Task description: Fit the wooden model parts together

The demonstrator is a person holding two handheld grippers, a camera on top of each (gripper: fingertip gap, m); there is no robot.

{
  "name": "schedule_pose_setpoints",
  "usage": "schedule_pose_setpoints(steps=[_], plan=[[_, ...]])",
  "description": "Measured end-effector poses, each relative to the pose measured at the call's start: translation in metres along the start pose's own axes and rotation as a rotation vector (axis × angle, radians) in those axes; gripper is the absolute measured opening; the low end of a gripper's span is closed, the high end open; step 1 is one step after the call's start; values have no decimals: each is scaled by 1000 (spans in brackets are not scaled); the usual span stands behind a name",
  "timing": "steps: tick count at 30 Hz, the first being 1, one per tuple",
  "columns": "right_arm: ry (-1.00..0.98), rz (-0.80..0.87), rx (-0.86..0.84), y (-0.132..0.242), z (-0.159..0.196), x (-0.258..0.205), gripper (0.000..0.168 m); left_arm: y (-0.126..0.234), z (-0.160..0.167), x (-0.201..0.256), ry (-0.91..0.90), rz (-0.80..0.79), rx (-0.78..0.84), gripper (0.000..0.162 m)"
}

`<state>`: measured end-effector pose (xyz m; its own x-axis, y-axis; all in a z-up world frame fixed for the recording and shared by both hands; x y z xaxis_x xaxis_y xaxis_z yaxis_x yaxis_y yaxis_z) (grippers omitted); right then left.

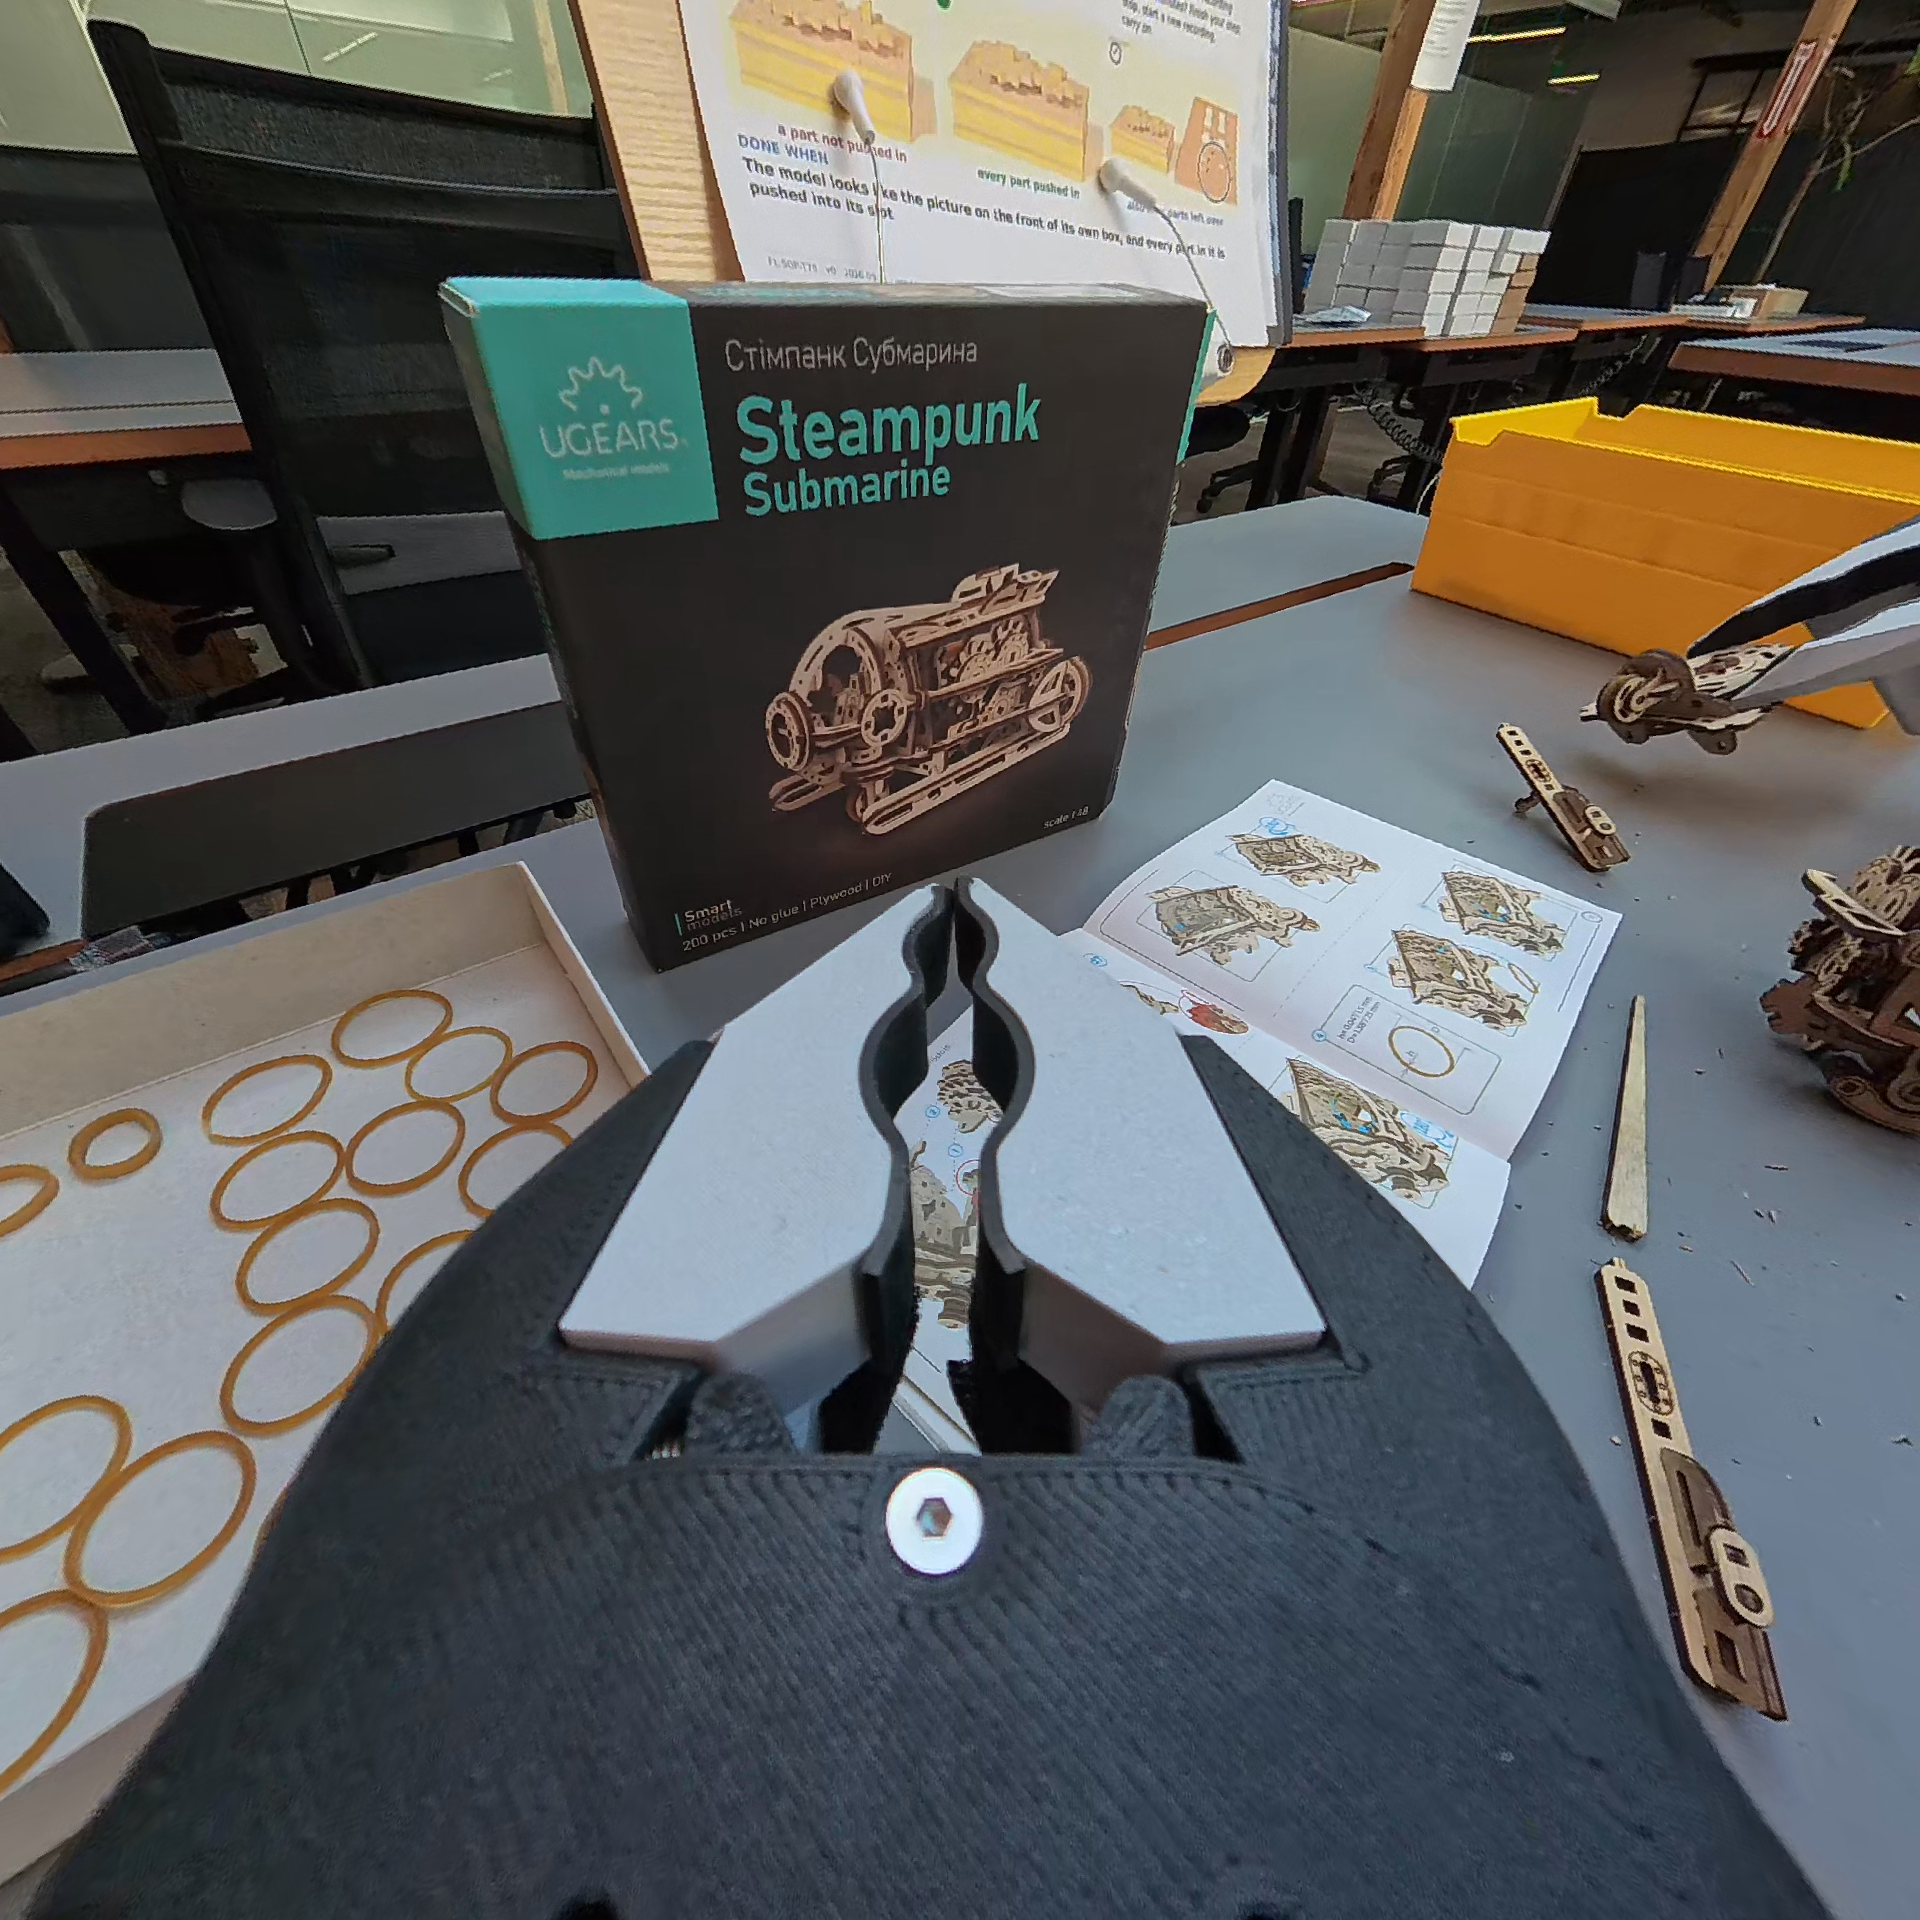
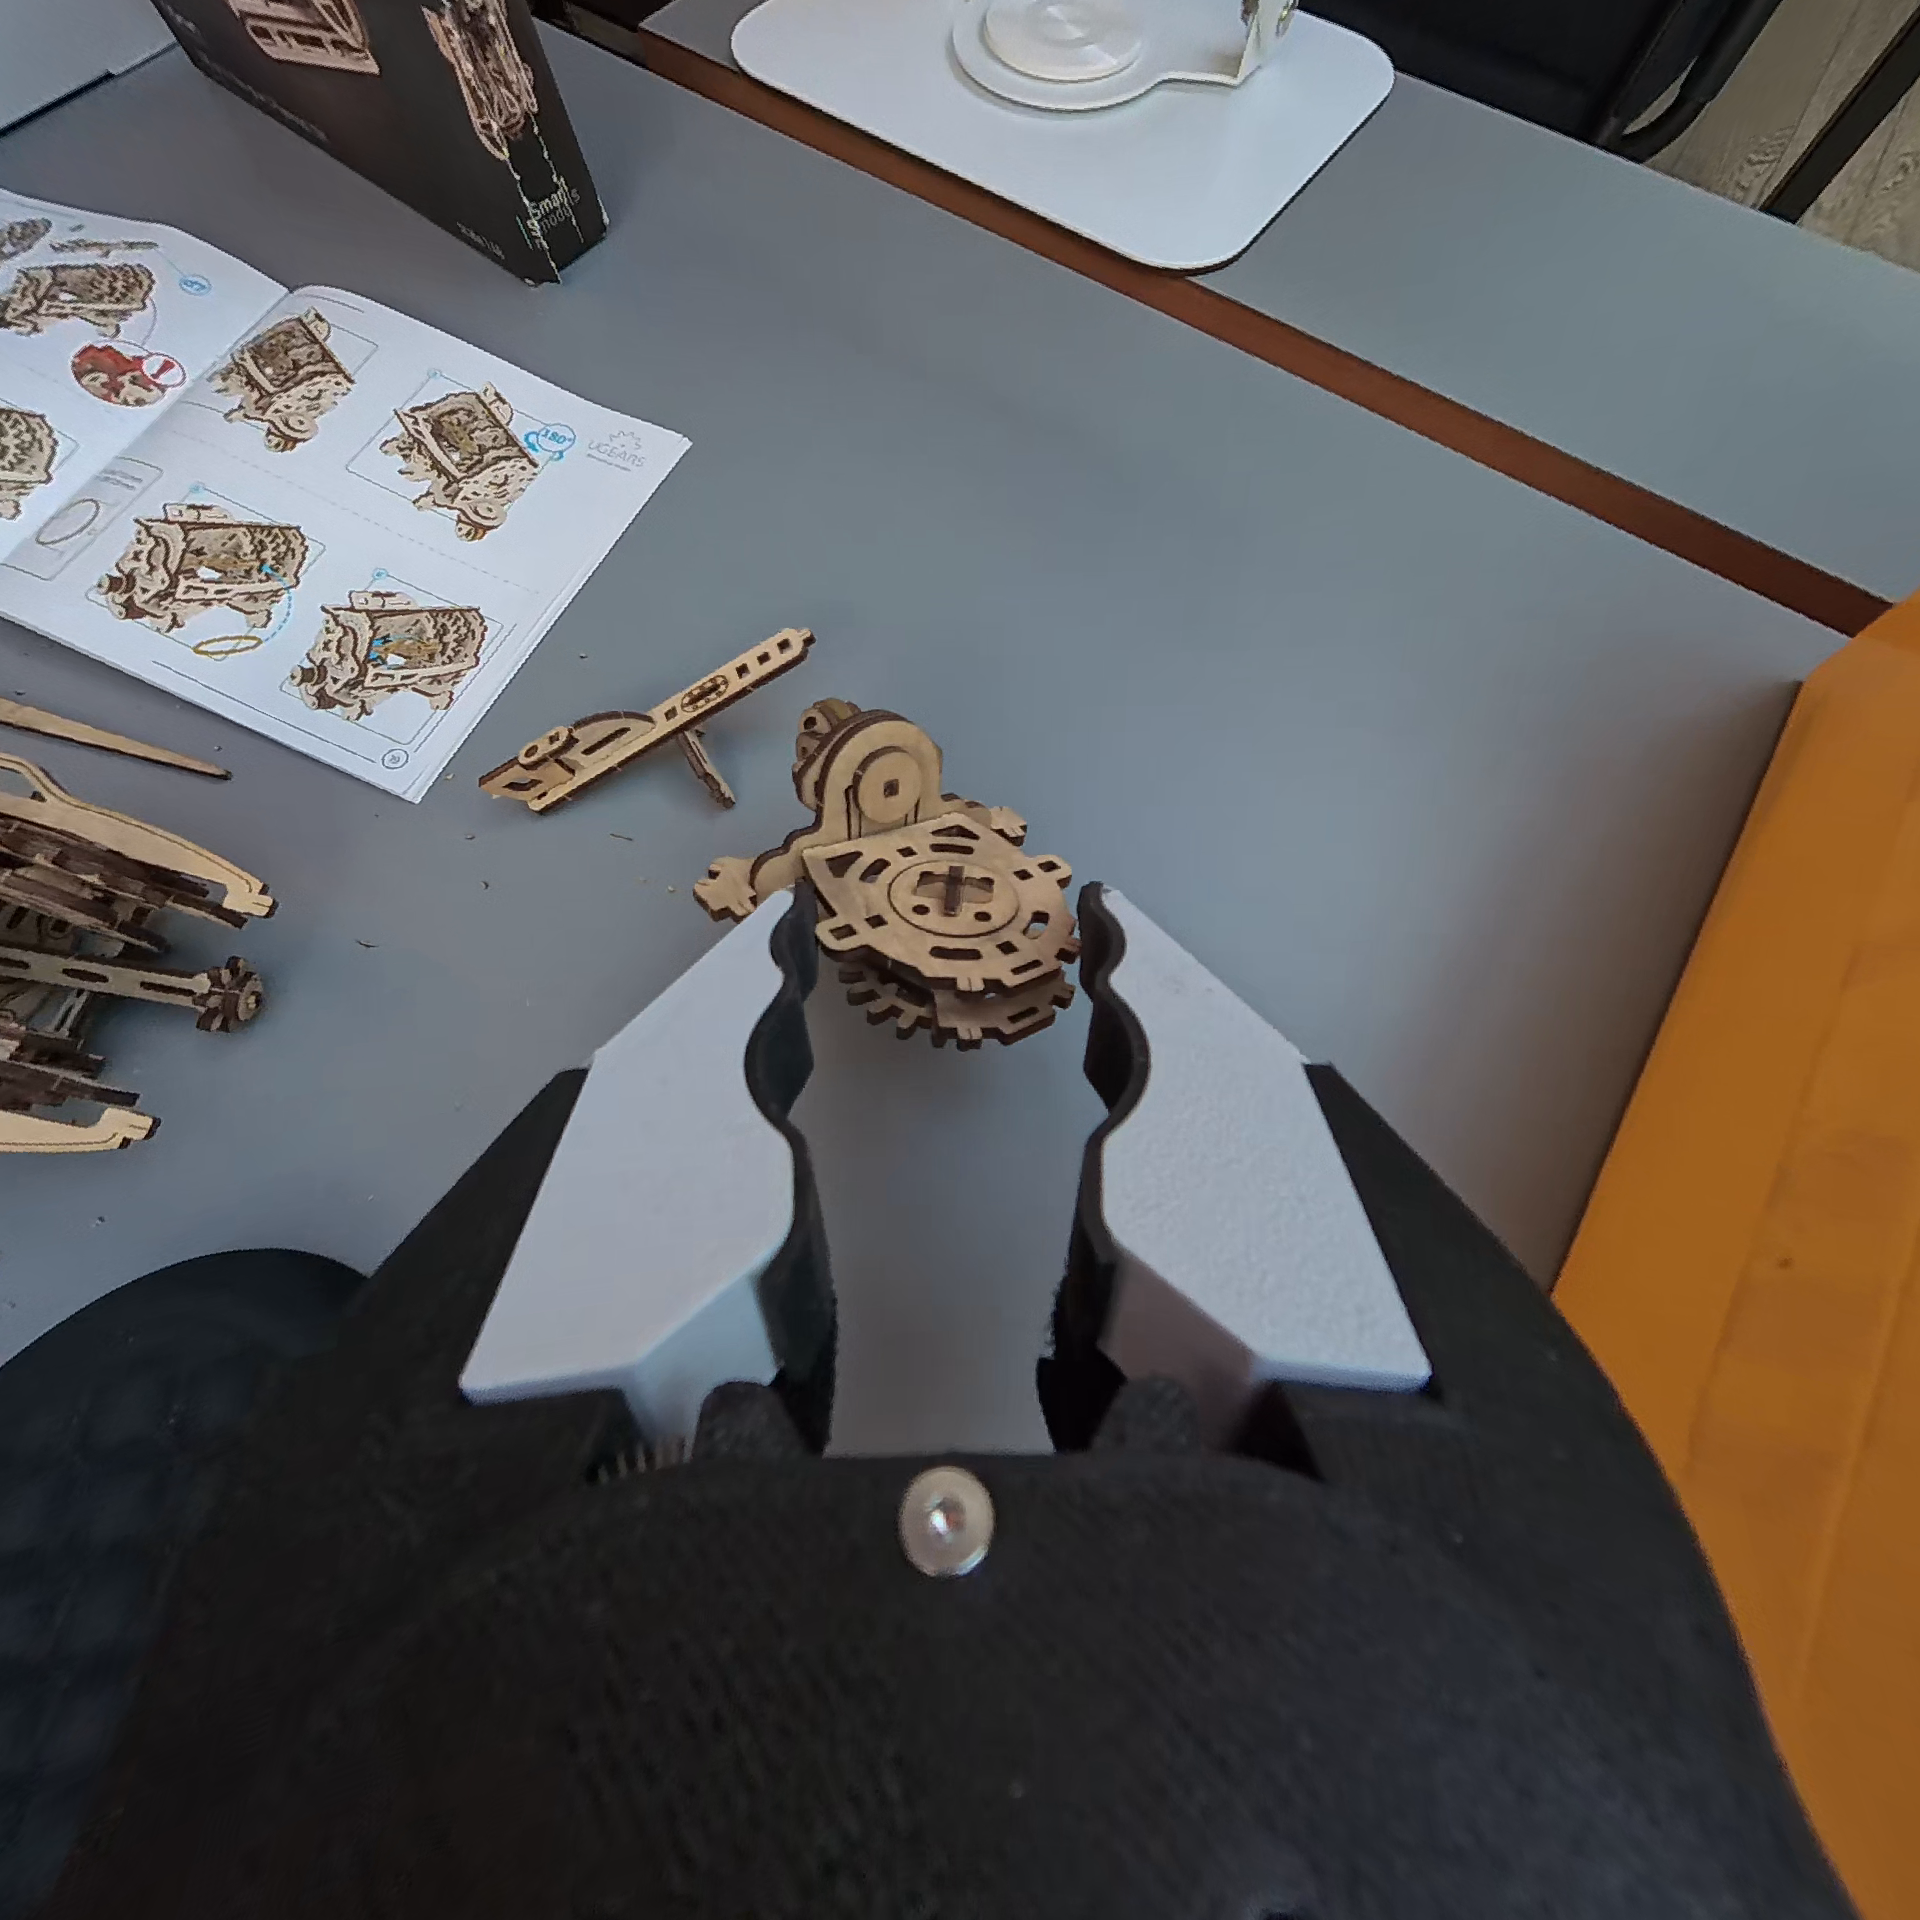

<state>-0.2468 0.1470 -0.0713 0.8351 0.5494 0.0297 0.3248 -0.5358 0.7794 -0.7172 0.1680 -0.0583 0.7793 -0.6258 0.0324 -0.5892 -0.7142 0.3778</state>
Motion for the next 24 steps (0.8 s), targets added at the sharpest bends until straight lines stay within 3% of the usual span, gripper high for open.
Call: schedule_pose_setpoints(steps=[7,13,16,24], plan=[[307,158,-48,-4,2,-13,50,0,0,0,-5,-3,1,0],[401,184,-82,-9,3,-22,50,0,0,1,-10,0,-1,0],[326,167,-92,-9,2,-19,50,-1,0,4,-23,9,-2,0],[-49,-123,39,19,-11,-15,50,-2,-10,44,-265,101,6,3]])
Point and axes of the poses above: each gripper's, where its closed fingertips meet, y back along the fingers, z out of its underside, x = y × z across the jaws, the point moved 7 cm from there along y, back along the fingers, and after that the axes turned 14 degrees about -x, right-handed, at the moved point
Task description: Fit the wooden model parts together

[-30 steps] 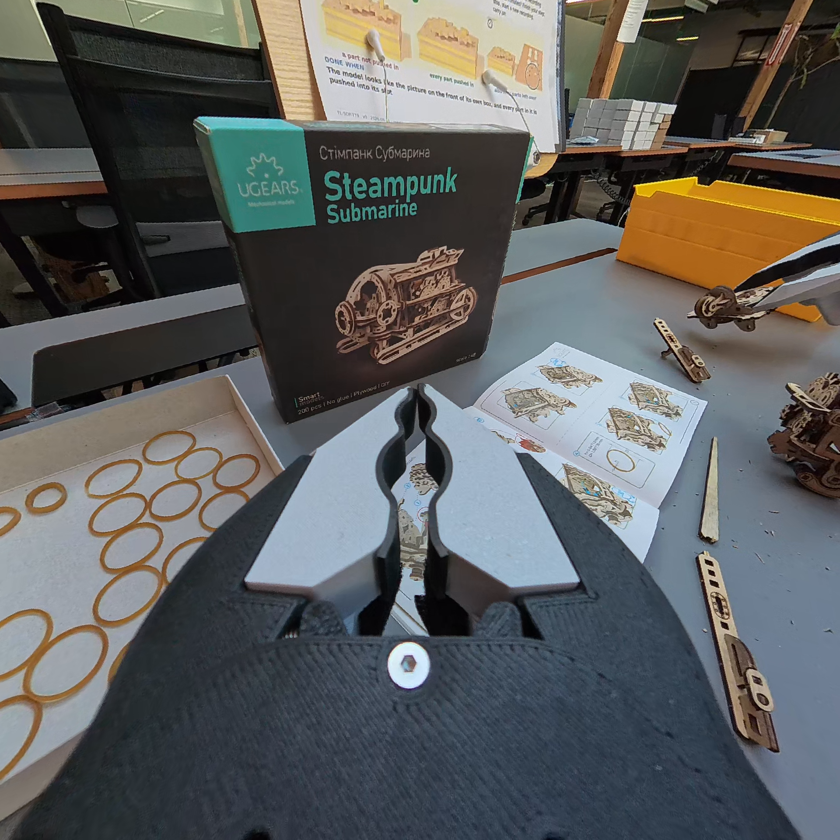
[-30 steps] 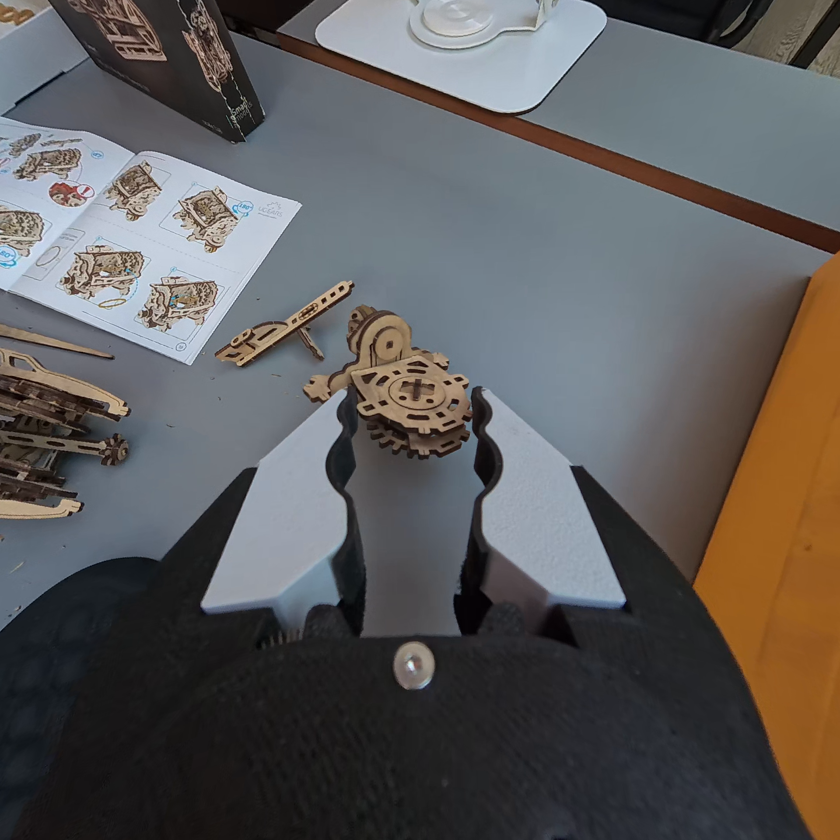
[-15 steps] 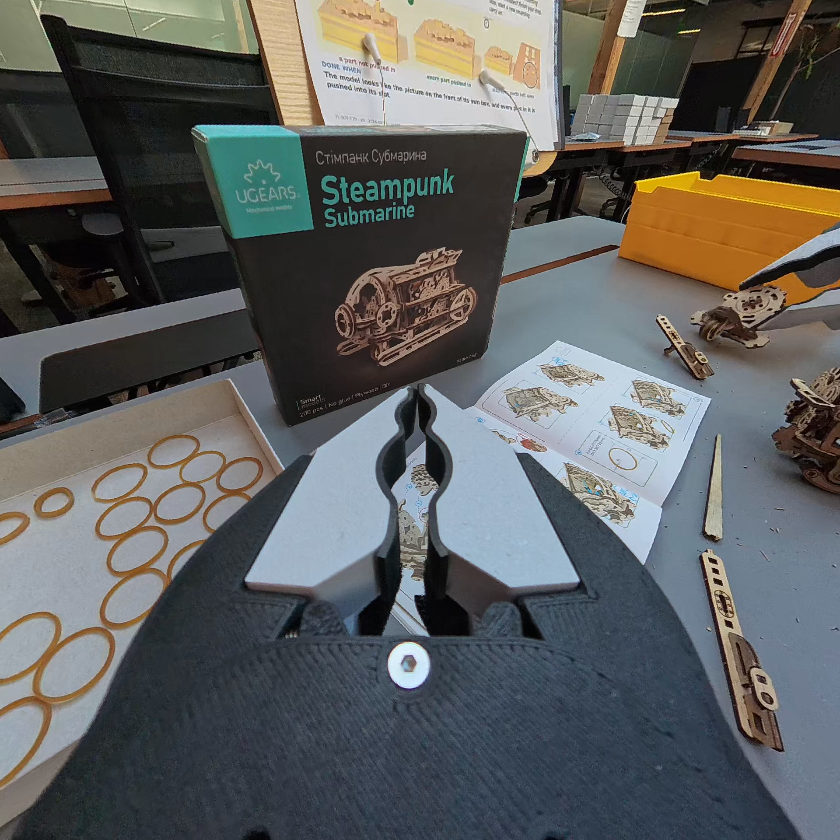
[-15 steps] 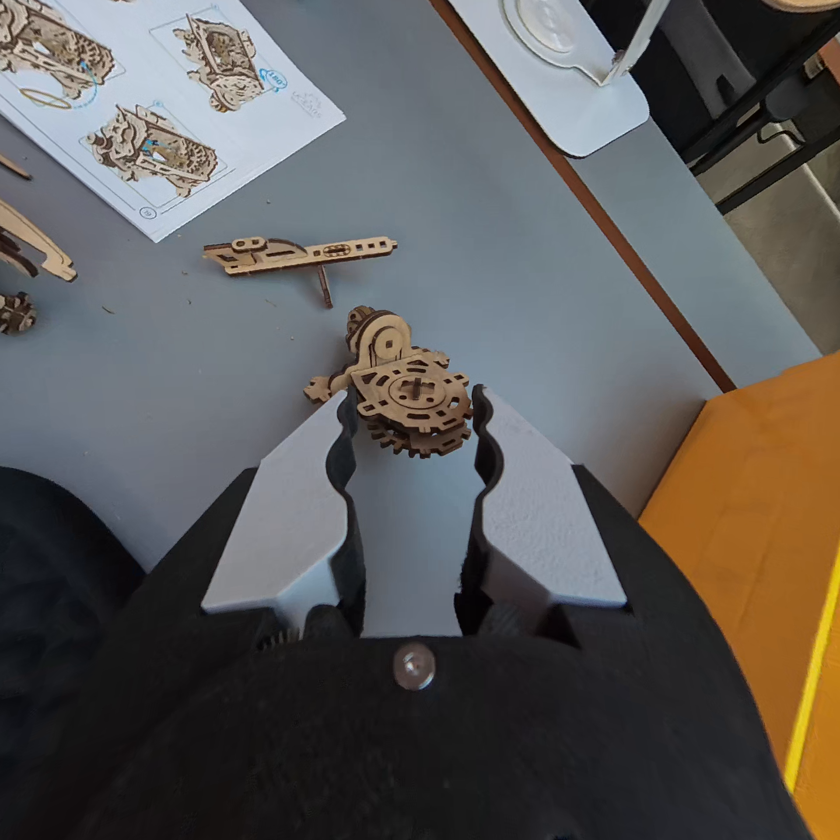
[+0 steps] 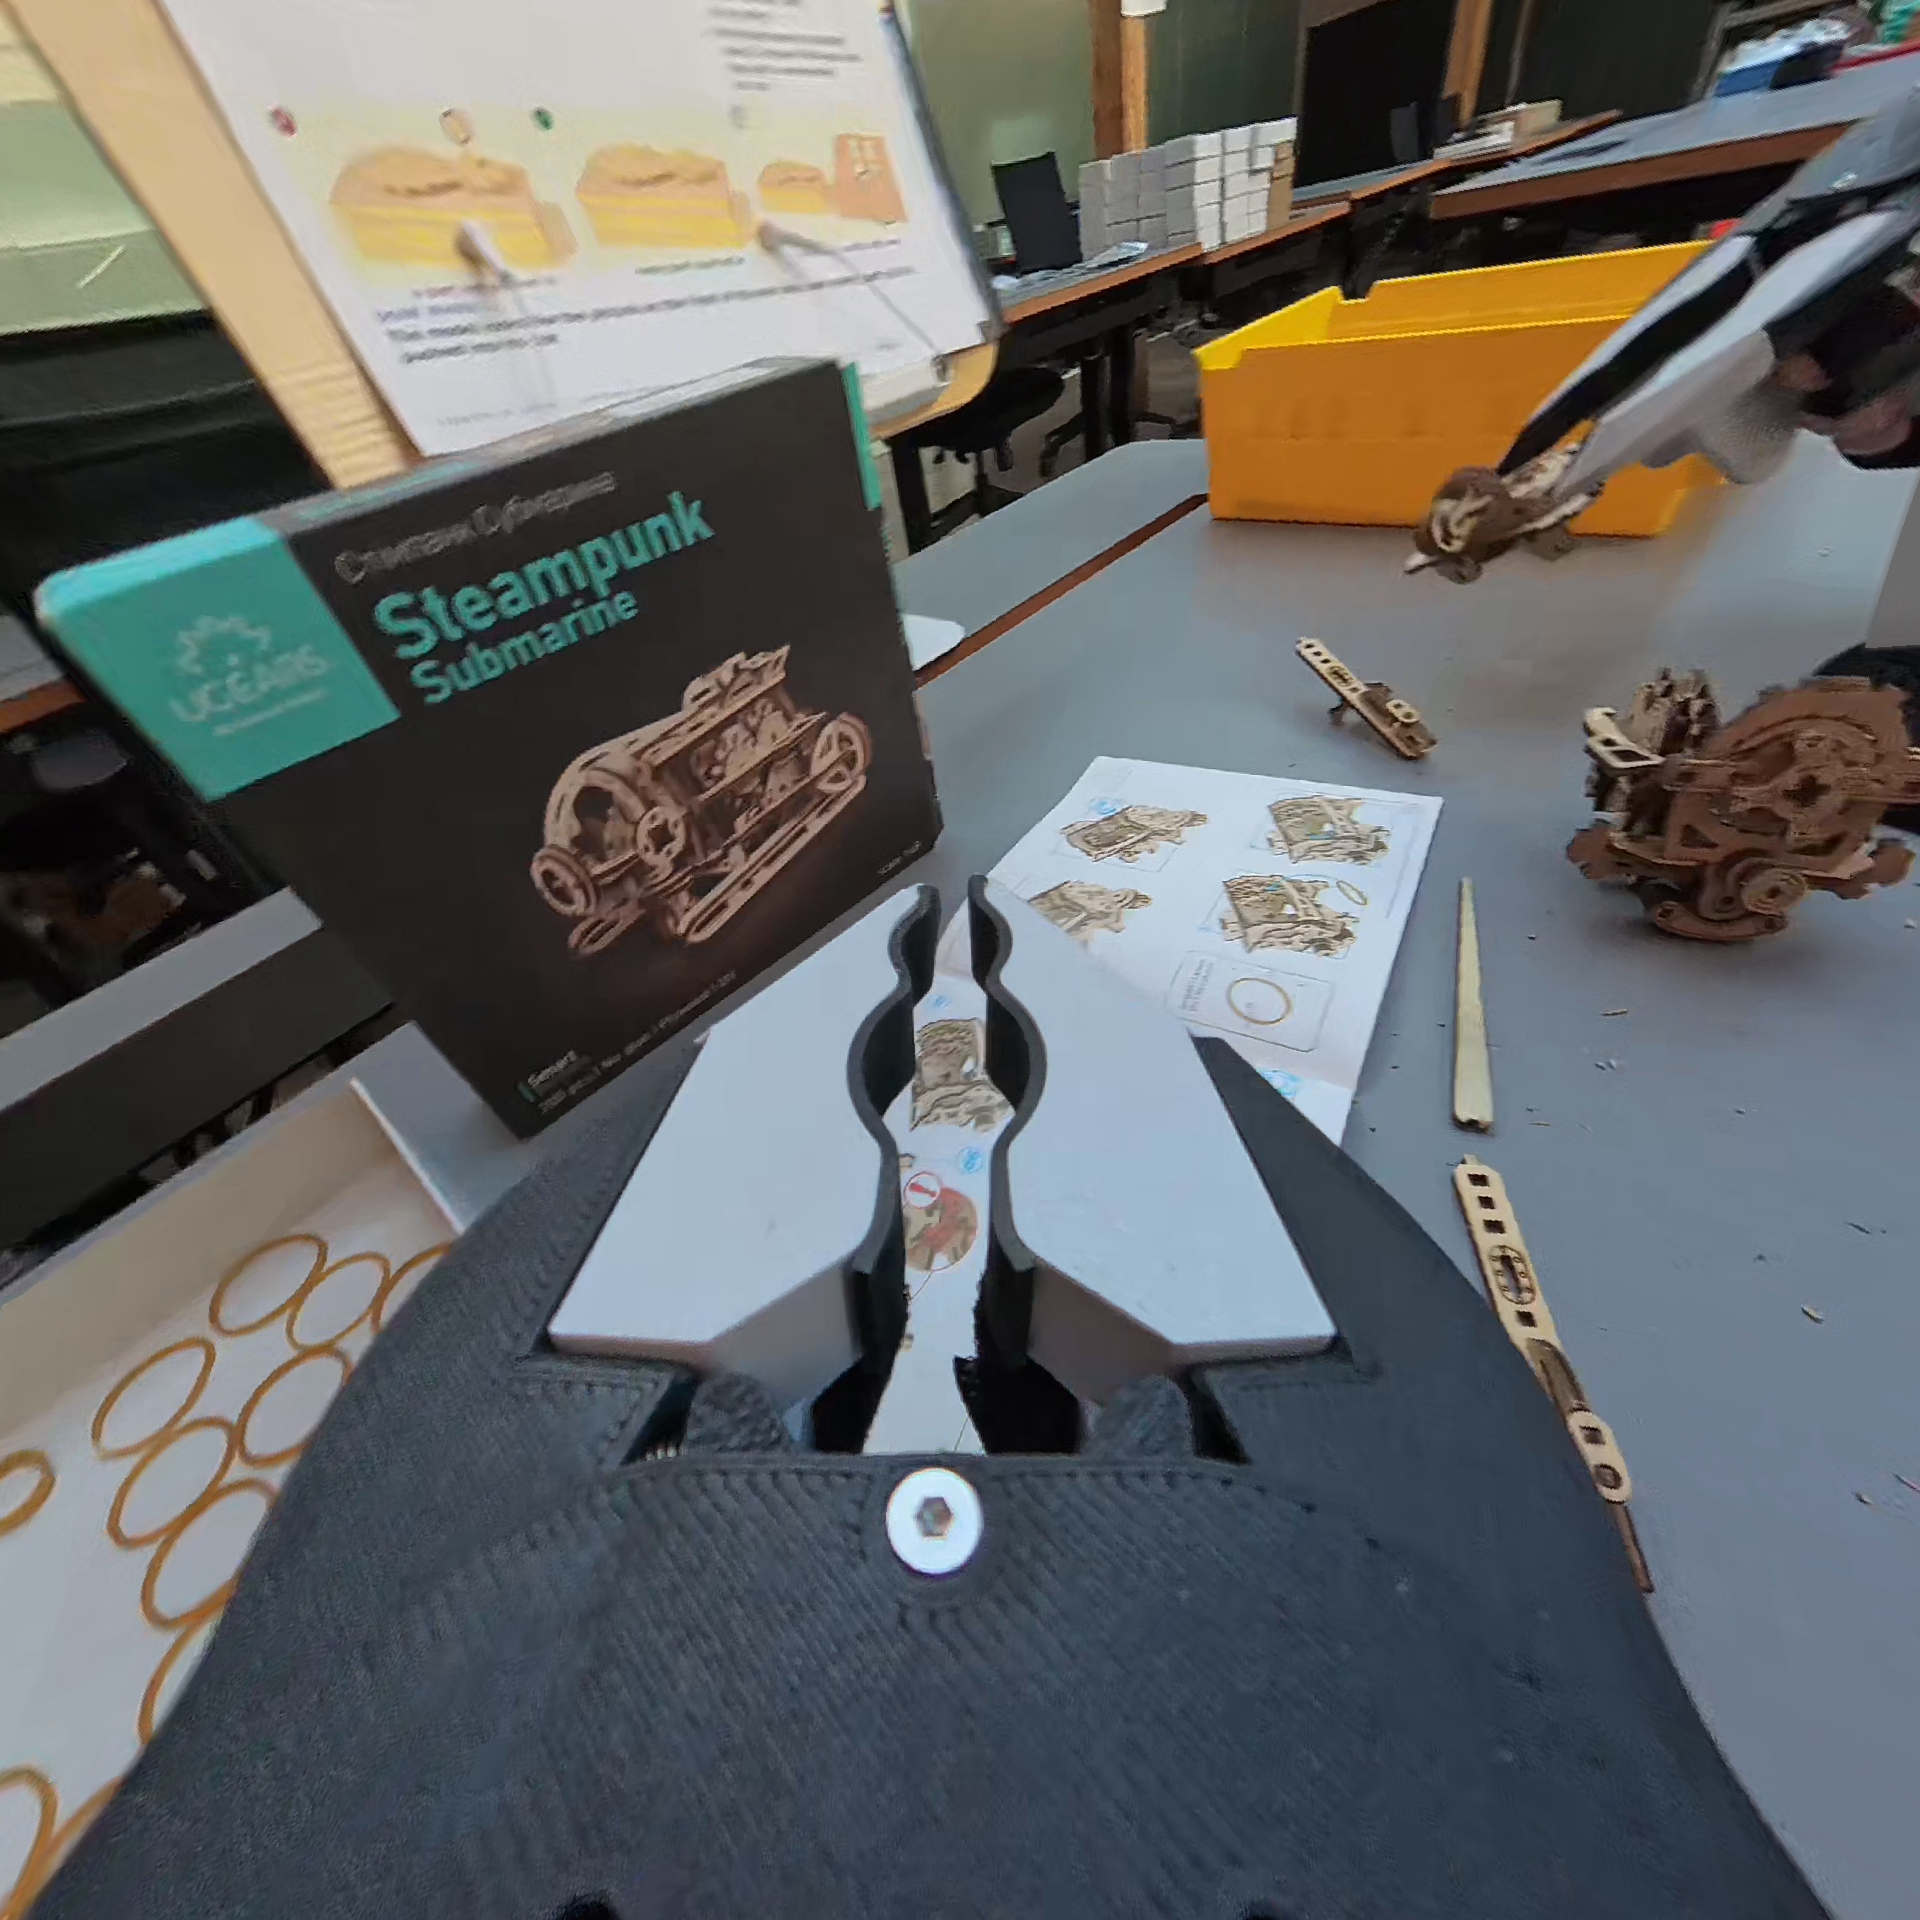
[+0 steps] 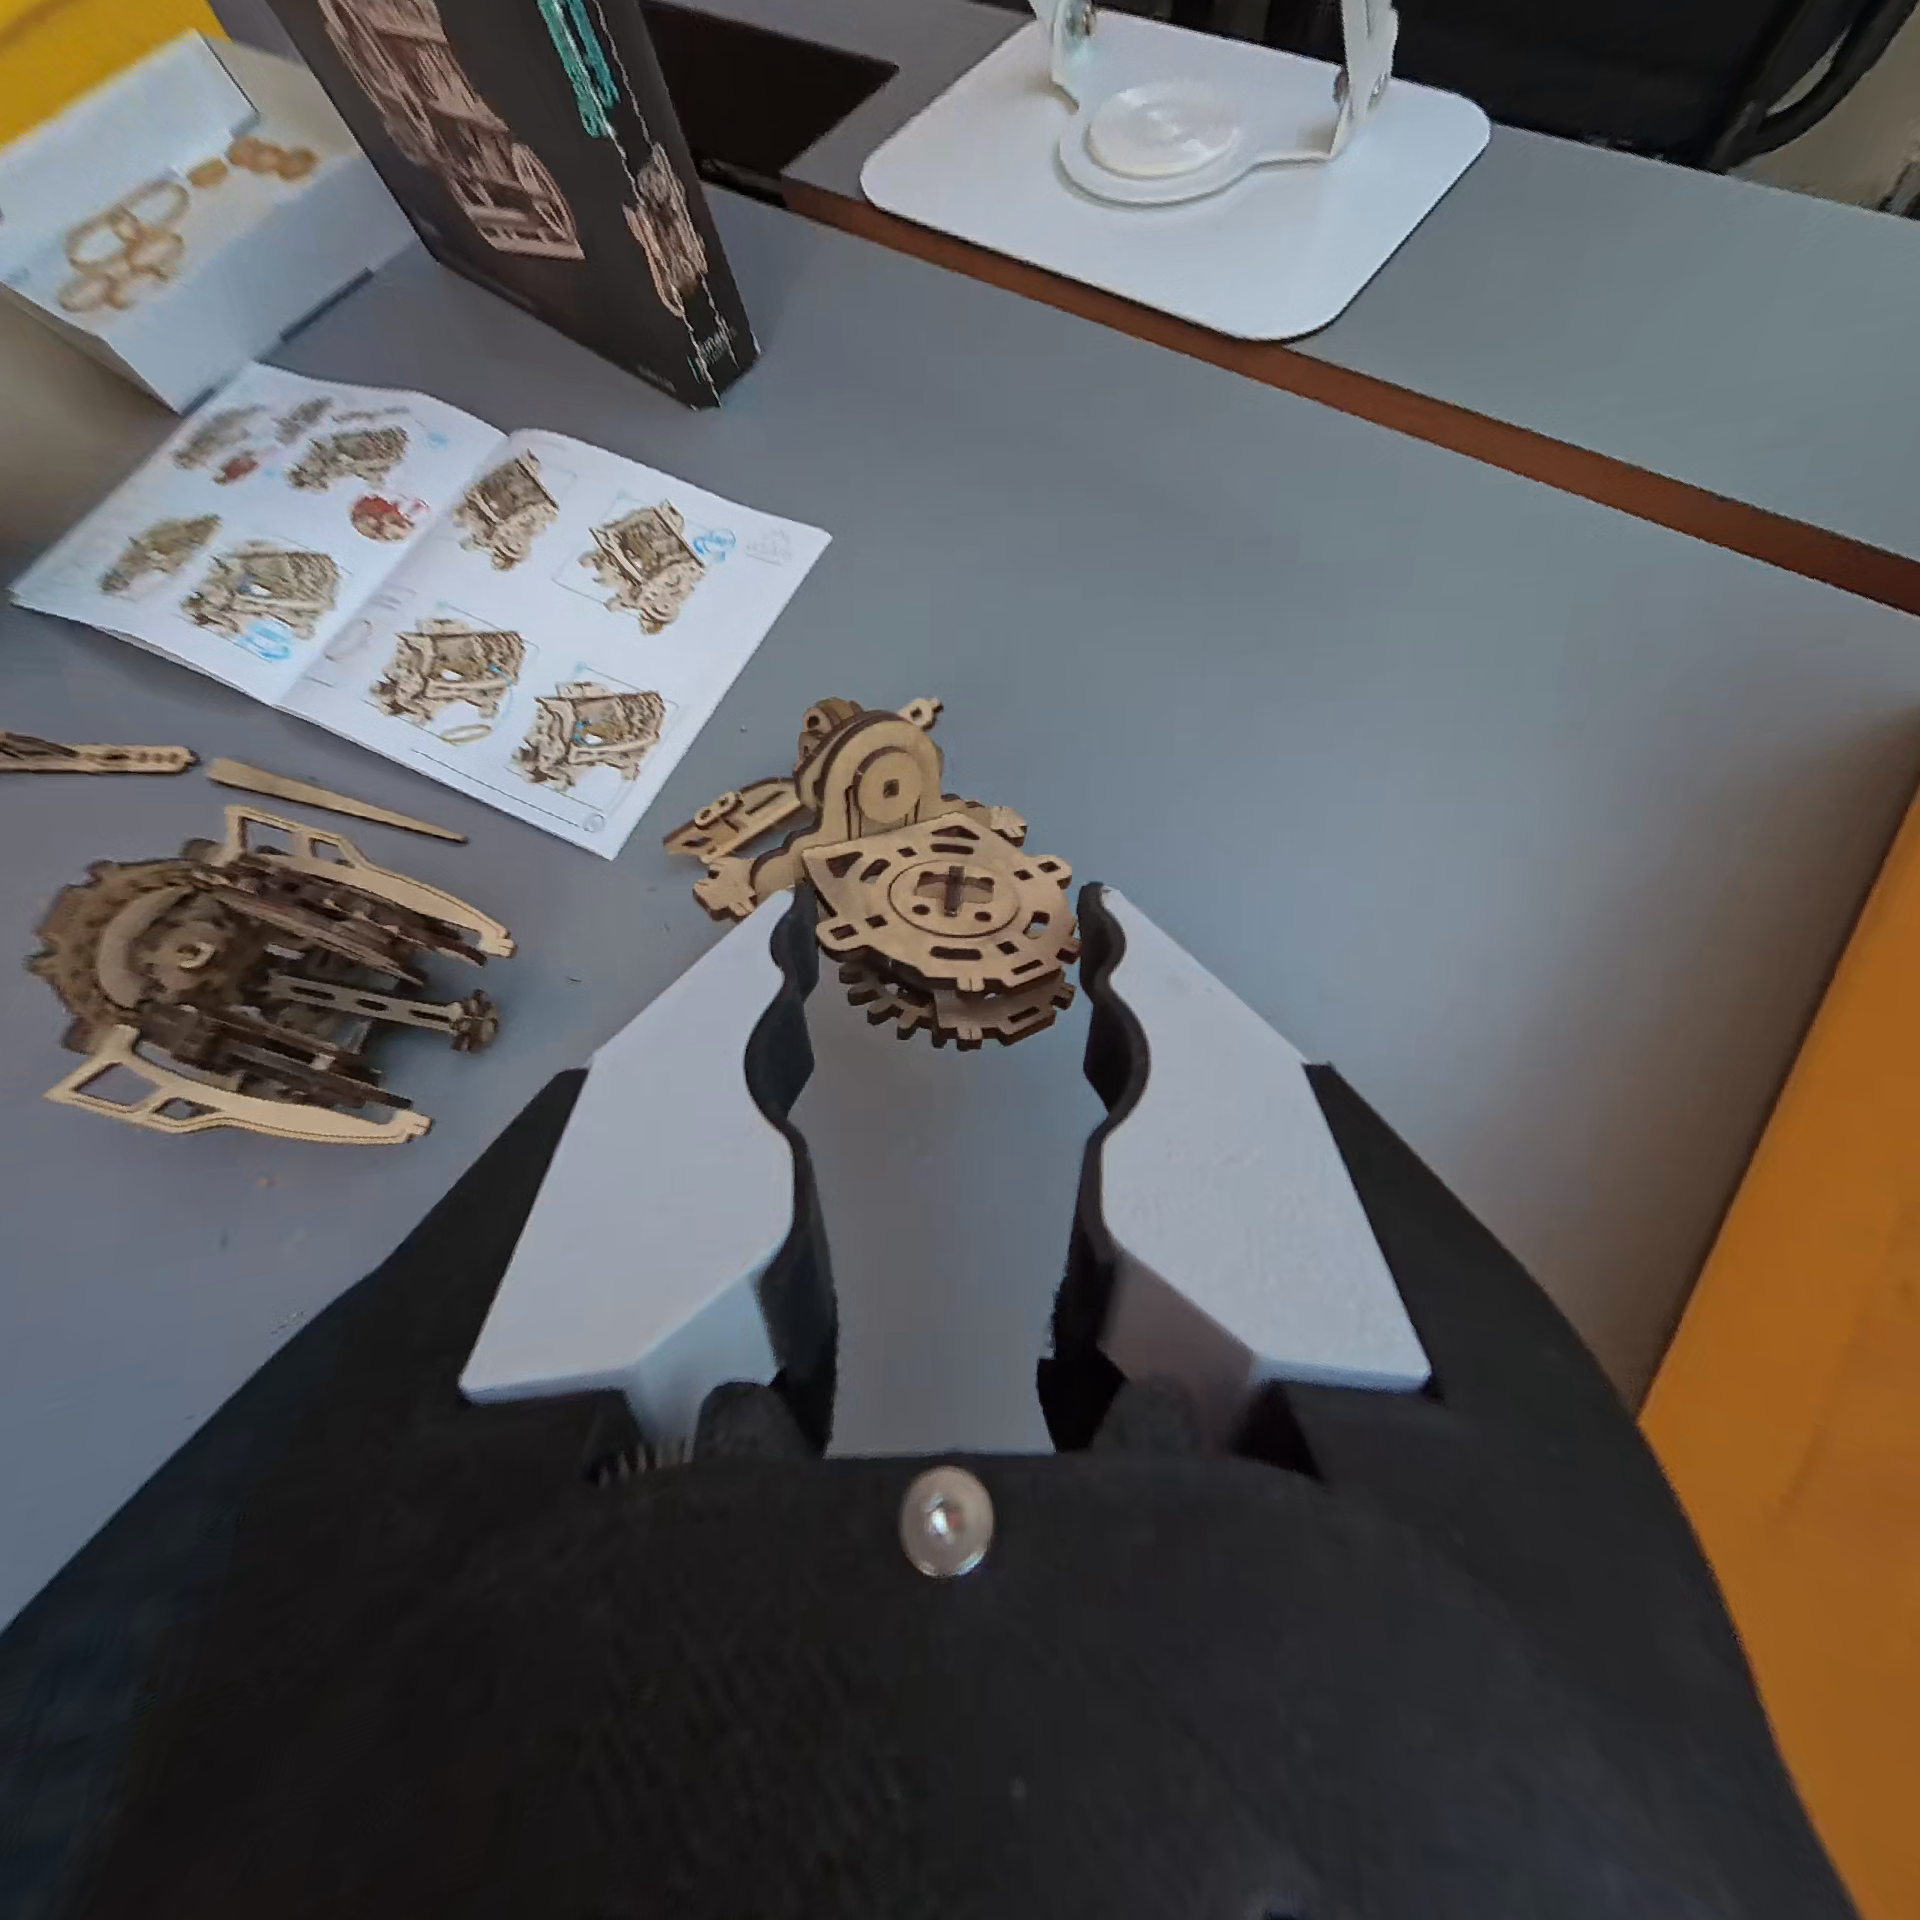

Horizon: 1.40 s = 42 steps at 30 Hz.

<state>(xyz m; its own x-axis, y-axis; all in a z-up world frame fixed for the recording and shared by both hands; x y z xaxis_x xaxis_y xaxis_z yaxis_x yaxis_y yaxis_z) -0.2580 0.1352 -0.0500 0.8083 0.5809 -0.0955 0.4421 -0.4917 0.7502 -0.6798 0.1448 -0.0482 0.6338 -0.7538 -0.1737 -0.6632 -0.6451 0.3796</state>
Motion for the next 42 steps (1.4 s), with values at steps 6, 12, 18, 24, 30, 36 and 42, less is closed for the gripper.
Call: schedule_pose_setpoints(steps=[6,12,18,24,30,36,42], plan=[[-5,-219,148,27,-14,-22,50,-27,-54,74,-400,88,-24,30],[-3,-395,192,36,-21,-43,50,-76,-106,150,-807,-29,35,38],[-14,-478,167,36,-18,-49,50,-96,-134,175,-921,-24,93,39],[-11,-532,165,42,-17,-52,50,-99,-139,189,-998,22,108,34],[-18,-590,157,44,-15,-54,50,-98,-139,194,-994,127,94,49],[-17,-655,151,45,-15,-58,49,-94,-149,195,-931,223,130,43],[-7,-674,112,40,-12,-61,50,-95,-144,196,-951,302,98,40]])
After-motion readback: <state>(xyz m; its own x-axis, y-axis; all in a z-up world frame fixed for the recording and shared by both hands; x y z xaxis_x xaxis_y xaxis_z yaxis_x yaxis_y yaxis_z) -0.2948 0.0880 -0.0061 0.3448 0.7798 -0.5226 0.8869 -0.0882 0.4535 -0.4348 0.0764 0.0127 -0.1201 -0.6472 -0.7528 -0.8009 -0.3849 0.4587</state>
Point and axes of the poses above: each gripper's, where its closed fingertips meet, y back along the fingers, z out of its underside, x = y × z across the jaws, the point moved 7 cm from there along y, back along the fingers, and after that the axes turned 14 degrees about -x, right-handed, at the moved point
